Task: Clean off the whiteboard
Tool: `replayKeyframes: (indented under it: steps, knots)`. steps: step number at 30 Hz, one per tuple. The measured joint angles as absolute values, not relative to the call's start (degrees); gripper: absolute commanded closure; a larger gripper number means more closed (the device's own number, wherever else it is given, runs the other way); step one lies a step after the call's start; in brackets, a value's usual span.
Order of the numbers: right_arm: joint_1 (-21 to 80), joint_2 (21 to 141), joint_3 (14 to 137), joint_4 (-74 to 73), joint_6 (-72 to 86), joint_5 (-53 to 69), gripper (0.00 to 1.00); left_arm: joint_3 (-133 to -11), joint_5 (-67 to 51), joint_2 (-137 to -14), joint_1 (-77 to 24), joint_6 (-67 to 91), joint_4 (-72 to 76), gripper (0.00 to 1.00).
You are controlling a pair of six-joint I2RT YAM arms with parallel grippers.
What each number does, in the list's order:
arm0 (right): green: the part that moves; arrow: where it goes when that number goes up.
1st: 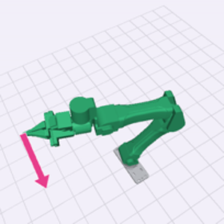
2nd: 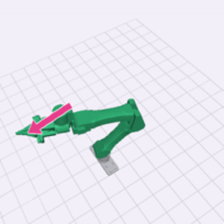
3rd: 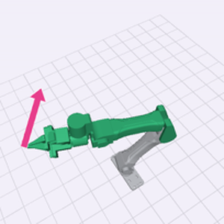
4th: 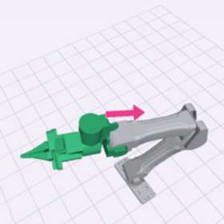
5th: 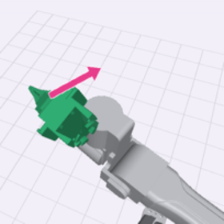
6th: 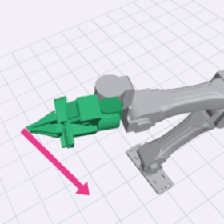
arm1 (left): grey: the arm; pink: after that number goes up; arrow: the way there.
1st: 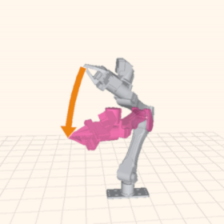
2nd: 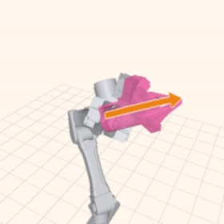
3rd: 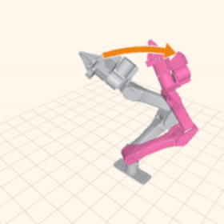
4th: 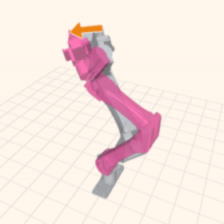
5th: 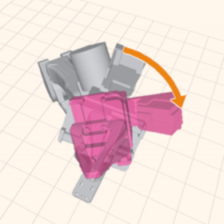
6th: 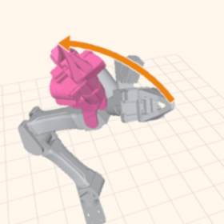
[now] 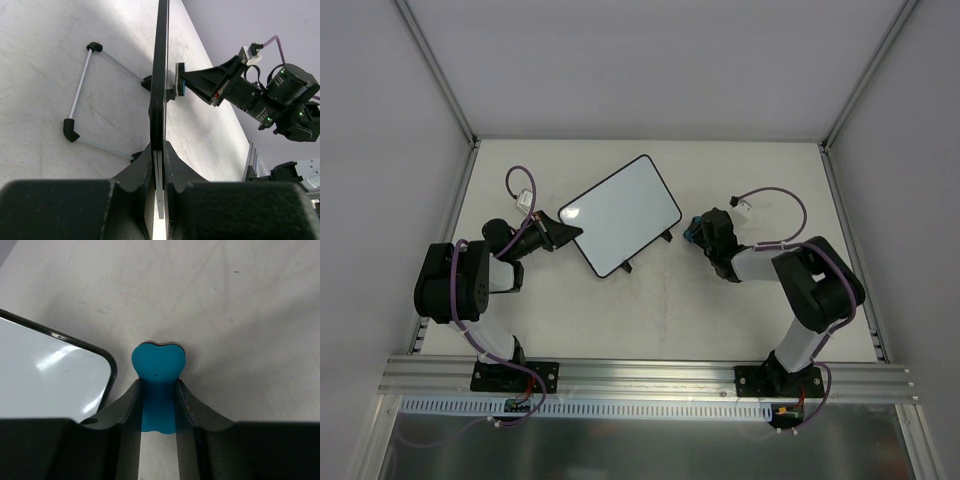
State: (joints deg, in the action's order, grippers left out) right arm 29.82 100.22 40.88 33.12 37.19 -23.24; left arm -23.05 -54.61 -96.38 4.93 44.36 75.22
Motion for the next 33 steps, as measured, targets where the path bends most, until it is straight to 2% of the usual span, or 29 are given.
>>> replayKeyframes:
  steps: [3, 6, 13, 16, 25, 29, 33]
  knots:
    - [29.8, 96.5, 38.5, 30.6, 35.6, -24.7, 1.0, -23.0, -54.6, -96.4, 5.0, 44.3, 75.2, 1.0]
    - [30.0, 92.1, 40.7, 19.9, 31.6, -26.0, 1.0, -23.0, -54.6, -96.4, 5.0, 44.3, 75.2, 1.0]
    - [30.7, 89.6, 61.2, -7.1, 20.4, -24.5, 1.0, -22.9, -54.6, -96.4, 5.0, 44.4, 75.3, 1.0]
    - [31.0, 88.4, 62.4, -12.1, 17.2, -22.6, 1.0, -22.8, -54.6, -96.4, 5.0, 44.3, 75.4, 1.0]
    - [31.0, 90.1, 56.0, -20.3, 12.4, -17.1, 1.0, -22.7, -54.5, -96.4, 5.0, 44.4, 75.7, 1.0]
    - [31.0, 91.5, 54.6, -21.3, 11.4, -15.8, 0.91, -22.7, -54.5, -96.4, 5.0, 44.4, 75.7, 1.0]
    - [31.0, 93.2, 54.6, -21.4, 10.9, -14.9, 0.87, -22.6, -54.6, -96.4, 5.2, 44.4, 75.7, 0.98]
